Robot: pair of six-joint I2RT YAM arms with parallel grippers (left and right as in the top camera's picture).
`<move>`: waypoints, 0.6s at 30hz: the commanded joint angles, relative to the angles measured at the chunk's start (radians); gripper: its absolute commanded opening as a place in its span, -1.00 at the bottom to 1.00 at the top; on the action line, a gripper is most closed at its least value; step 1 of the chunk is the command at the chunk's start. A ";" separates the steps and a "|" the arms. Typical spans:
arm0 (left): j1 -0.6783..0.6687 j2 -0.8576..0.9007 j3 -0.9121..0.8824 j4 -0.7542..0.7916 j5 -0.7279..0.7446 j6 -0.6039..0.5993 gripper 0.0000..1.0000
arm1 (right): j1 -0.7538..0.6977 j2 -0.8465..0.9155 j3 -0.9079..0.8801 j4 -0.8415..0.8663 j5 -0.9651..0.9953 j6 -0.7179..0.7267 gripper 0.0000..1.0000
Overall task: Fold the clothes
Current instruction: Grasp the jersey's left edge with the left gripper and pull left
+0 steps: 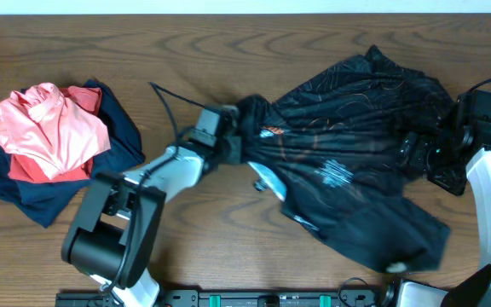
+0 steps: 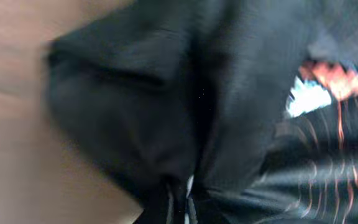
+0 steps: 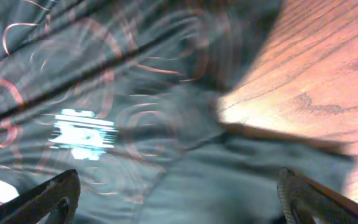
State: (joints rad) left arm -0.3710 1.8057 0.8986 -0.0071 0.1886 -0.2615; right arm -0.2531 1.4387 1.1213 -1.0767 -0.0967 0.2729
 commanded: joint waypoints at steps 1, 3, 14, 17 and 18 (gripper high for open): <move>0.099 -0.060 0.099 -0.003 -0.104 0.009 -0.88 | -0.008 -0.012 0.015 0.000 0.004 -0.021 0.99; 0.147 -0.078 0.156 -0.024 -0.103 0.009 -0.88 | -0.008 -0.012 0.015 0.003 0.004 -0.020 0.98; 0.228 -0.117 0.249 -0.550 0.100 -0.035 0.96 | -0.008 -0.012 0.013 0.003 0.003 -0.021 0.99; 0.227 -0.117 0.249 -0.748 0.255 -0.060 0.96 | -0.008 -0.012 0.013 0.003 0.003 -0.028 0.99; 0.226 -0.117 0.249 -0.799 0.293 -0.070 0.95 | -0.008 -0.012 0.012 0.002 0.003 -0.028 0.99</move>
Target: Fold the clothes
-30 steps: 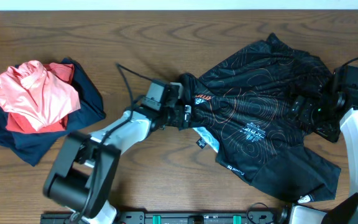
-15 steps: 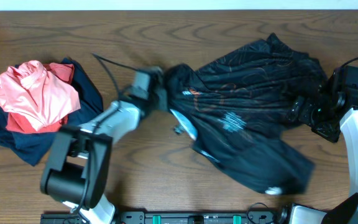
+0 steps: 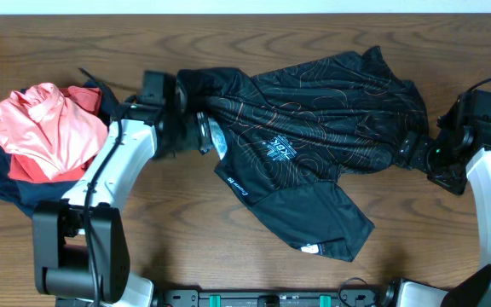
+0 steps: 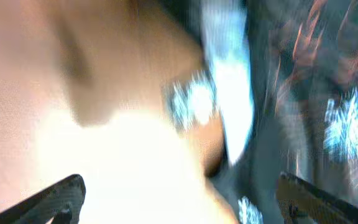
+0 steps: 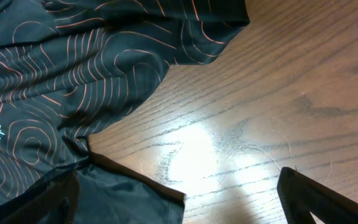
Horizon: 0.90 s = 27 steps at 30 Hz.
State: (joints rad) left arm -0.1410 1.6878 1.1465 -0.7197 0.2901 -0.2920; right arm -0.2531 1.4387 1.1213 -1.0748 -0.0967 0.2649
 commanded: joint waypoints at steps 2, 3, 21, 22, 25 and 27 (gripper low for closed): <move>-0.014 0.001 -0.001 -0.175 0.255 -0.057 0.96 | -0.008 -0.012 0.012 0.000 0.003 -0.020 0.99; -0.023 0.001 -0.003 -0.198 0.269 -0.058 0.96 | -0.008 -0.012 0.012 0.000 0.003 -0.020 0.98; -0.452 0.003 -0.199 0.154 0.186 -0.536 0.96 | -0.008 -0.012 0.011 -0.029 0.003 -0.020 0.99; -0.475 0.006 -0.207 0.183 0.175 -0.554 0.96 | -0.008 -0.012 0.011 -0.029 0.003 -0.019 0.99; -0.535 0.015 -0.218 0.213 0.084 -0.608 0.96 | -0.008 -0.012 0.011 -0.030 0.003 -0.020 0.99; -0.565 0.024 -0.221 0.214 0.052 -0.653 0.96 | -0.008 -0.012 0.011 -0.033 0.003 -0.020 0.98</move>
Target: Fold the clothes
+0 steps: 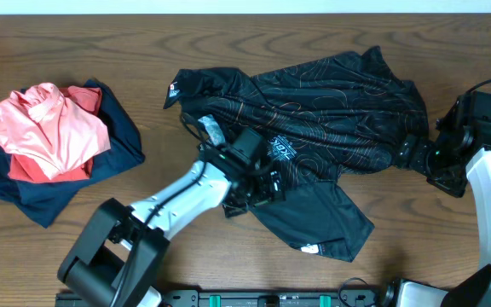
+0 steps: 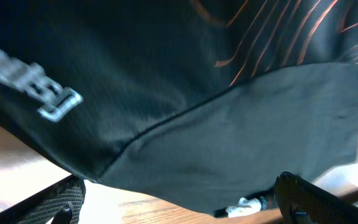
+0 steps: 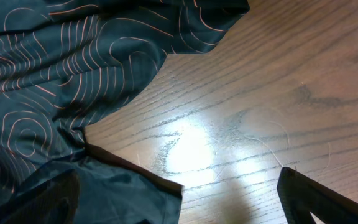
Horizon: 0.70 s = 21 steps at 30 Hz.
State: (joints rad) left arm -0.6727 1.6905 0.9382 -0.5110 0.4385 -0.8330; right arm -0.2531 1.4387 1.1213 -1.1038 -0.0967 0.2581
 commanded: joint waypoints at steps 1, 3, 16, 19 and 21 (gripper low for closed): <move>-0.047 0.026 -0.014 0.005 -0.097 -0.137 0.96 | -0.008 -0.012 0.011 -0.005 0.003 -0.013 0.98; -0.070 0.034 -0.014 0.005 -0.098 -0.174 0.96 | -0.008 -0.012 0.011 -0.006 0.003 -0.013 0.98; -0.170 0.110 -0.014 0.125 -0.223 -0.289 0.96 | -0.008 -0.012 0.011 -0.016 0.003 -0.013 0.98; -0.176 0.141 -0.014 0.166 -0.219 -0.292 0.98 | -0.008 -0.012 0.011 -0.016 0.003 -0.013 0.99; -0.177 0.154 -0.014 0.194 -0.215 -0.291 0.95 | -0.008 -0.012 0.011 -0.016 0.003 -0.013 0.99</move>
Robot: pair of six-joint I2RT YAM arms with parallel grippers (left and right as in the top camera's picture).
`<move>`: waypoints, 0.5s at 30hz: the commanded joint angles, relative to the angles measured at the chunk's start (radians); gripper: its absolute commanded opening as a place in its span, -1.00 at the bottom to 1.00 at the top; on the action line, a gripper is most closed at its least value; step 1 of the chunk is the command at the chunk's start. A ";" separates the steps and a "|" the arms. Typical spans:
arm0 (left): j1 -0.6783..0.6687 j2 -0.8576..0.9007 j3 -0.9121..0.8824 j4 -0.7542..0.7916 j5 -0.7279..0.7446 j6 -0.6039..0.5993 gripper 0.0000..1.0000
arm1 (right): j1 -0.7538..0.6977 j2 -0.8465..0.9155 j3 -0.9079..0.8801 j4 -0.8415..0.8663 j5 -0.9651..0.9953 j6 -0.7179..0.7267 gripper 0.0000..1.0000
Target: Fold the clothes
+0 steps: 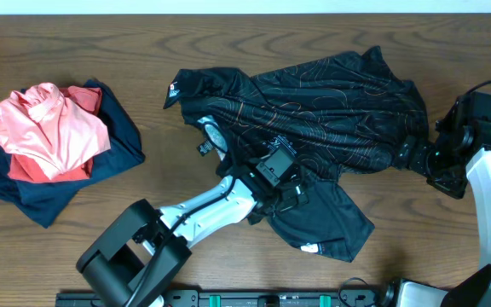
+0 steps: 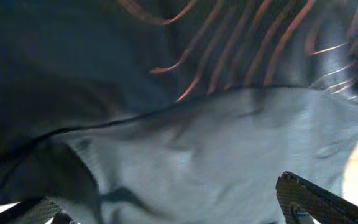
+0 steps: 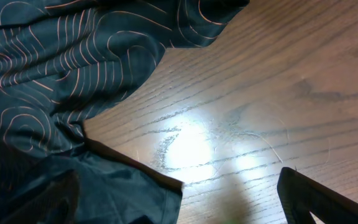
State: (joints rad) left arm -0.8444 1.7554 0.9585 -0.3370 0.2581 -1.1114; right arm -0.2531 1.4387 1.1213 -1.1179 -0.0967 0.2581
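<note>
A black shirt (image 1: pixel 314 111) with thin orange contour lines lies spread, still rumpled, across the middle and right of the table. One plain sleeve (image 1: pixel 331 223) points toward the front edge. My left gripper (image 1: pixel 284 186) hovers low over the shirt where that sleeve begins. In its wrist view the gripper (image 2: pixel 179 214) is open, with fabric (image 2: pixel 197 143) filling the frame. My right gripper (image 1: pixel 418 158) sits at the shirt's right edge. It is also open (image 3: pixel 179 205), over bare wood beside the sleeve's hem (image 3: pixel 135 186).
A pile of clothes (image 1: pixel 49 136), coral pink on navy, sits at the left of the wooden table (image 1: pixel 228 43). My left arm (image 1: pixel 211 209) stretches across the front middle. The right arm's body (image 1: pixel 488 179) stands at the right edge.
My left gripper has shifted a little to the right over the shirt's lower part, closer to the fabric. The shirt and my right gripper are where they were.
The shirt was first bunched toward the right, with my left gripper at its left end. Then it lay pulled out leftward, the left gripper open by the collar. Afterwards the left gripper was over the shirt's lower middle, and now it is farther right. The right gripper stayed open.
</note>
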 commanded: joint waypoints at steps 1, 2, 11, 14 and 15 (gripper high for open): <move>-0.005 0.091 -0.035 0.034 -0.035 -0.013 0.89 | -0.008 -0.012 0.011 -0.002 0.003 -0.013 0.98; -0.005 0.091 -0.035 0.052 -0.036 -0.012 0.82 | -0.008 -0.012 0.011 -0.002 0.003 -0.013 0.99; -0.005 0.091 -0.035 0.145 -0.066 -0.011 0.05 | -0.008 -0.012 0.011 -0.002 0.003 -0.013 0.98; -0.005 0.091 -0.035 0.145 -0.068 -0.008 -0.20 | -0.008 -0.012 0.011 -0.002 0.003 -0.013 0.99; -0.005 0.091 -0.035 0.145 -0.068 -0.008 -0.28 | -0.008 -0.012 0.011 -0.002 0.003 -0.013 0.99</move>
State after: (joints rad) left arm -0.8471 1.8091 0.9539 -0.1787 0.2245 -1.1255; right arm -0.2531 1.4387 1.1213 -1.1183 -0.0971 0.2581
